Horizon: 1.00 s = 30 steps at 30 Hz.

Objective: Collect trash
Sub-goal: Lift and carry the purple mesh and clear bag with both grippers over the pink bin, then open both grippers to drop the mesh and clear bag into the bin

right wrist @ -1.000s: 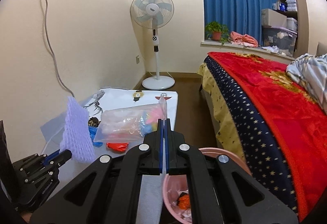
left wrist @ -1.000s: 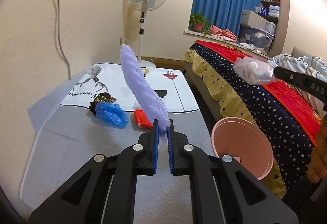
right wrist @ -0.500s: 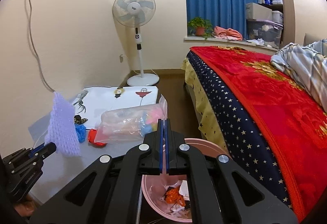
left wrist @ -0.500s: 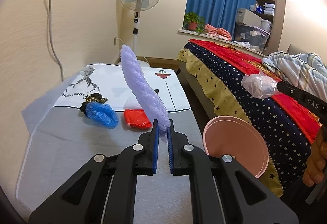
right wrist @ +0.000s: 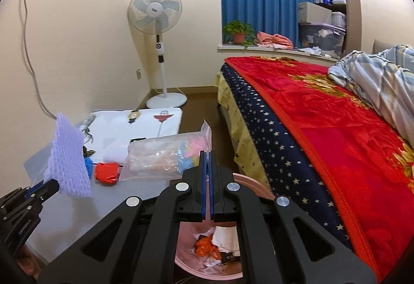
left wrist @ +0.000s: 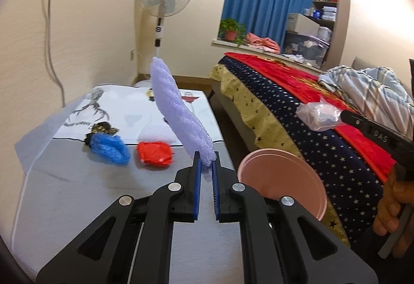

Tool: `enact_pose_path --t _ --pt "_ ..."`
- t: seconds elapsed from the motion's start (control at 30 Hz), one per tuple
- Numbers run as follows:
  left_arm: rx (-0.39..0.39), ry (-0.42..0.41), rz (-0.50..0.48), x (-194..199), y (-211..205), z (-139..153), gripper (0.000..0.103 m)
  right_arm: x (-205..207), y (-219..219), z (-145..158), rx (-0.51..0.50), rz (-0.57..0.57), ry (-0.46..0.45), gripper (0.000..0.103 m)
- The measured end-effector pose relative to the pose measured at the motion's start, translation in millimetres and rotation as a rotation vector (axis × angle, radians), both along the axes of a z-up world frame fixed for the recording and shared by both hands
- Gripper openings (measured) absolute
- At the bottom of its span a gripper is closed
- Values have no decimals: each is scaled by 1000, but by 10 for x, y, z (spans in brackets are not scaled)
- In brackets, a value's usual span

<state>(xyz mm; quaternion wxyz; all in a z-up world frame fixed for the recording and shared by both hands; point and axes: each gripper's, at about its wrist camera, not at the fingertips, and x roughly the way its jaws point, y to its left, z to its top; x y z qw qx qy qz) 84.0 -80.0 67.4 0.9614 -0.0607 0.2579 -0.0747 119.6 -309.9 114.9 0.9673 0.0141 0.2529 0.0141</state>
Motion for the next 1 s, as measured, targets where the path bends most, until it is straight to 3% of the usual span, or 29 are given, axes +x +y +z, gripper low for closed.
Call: enact_pose_path --t 0.53,1.0 --pt "-7 19 -140 152 -739 -97 8 -89 -484 -86 -29 -104 16 2" --pt "1 67 -189 332 -1180 -297 8 -79 -748 -150 -5 -152 40 2"
